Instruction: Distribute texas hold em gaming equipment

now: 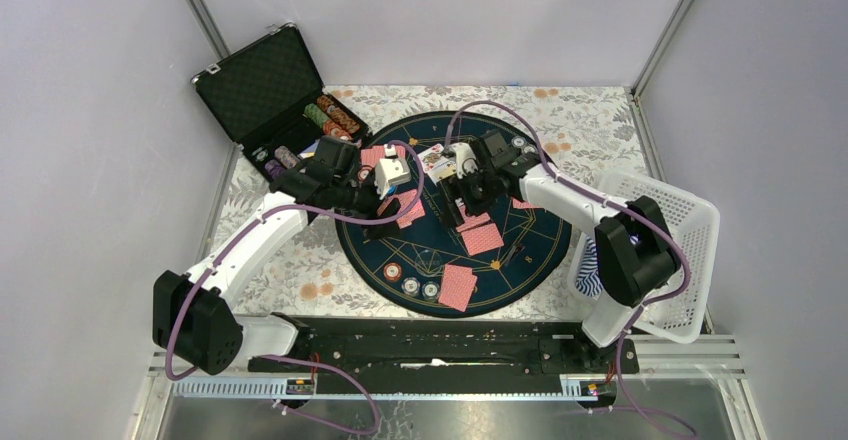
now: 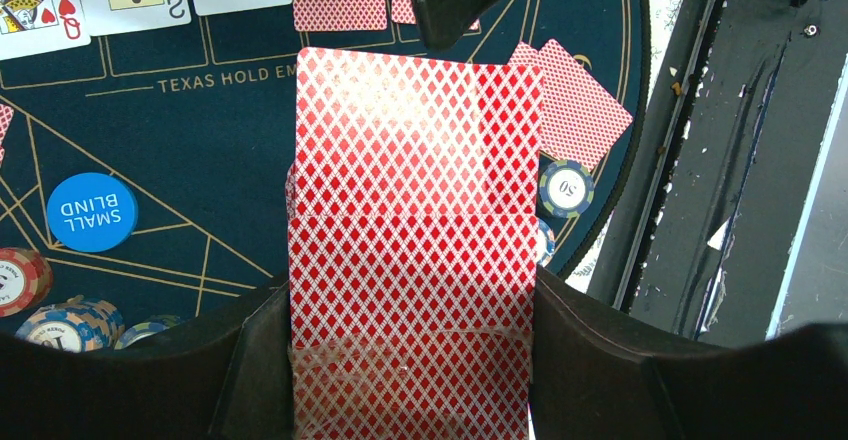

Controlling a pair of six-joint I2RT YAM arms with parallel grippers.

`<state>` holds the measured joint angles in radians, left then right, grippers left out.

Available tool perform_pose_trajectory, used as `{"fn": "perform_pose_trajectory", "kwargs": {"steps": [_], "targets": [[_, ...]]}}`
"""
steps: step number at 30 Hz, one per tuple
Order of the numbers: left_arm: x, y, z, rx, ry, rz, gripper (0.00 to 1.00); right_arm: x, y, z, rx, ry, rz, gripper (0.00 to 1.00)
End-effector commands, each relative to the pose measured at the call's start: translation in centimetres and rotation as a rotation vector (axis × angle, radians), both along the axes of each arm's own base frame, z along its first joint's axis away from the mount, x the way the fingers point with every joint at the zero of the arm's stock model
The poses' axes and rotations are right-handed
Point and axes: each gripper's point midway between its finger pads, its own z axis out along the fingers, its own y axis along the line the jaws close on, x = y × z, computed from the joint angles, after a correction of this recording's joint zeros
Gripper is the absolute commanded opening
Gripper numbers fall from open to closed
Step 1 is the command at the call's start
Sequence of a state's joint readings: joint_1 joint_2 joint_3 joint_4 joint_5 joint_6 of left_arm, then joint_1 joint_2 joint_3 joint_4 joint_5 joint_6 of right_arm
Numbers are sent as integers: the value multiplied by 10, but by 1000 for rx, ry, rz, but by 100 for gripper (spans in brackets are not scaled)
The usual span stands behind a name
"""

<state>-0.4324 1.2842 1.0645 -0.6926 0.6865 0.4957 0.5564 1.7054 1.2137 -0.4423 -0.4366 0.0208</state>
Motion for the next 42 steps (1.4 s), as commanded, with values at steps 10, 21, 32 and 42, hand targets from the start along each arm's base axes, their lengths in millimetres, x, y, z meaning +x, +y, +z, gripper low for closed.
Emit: {"fn": "perform_pose_trajectory", "kwargs": {"steps": [10,21,32,42], "targets": [[12,-11,25,-74,-73,-6,0,4,51,34,39,-103,24,85],[14,-13,27,-81,-74,-6,0,-20,78,39,86,-68,109,85],[15,-12,28,-78,-83,3,0,-50,94,32,112,4,204,82],[26,16,24,-60,-88,85,0,-22,66,54,144,-45,120,99]]}}
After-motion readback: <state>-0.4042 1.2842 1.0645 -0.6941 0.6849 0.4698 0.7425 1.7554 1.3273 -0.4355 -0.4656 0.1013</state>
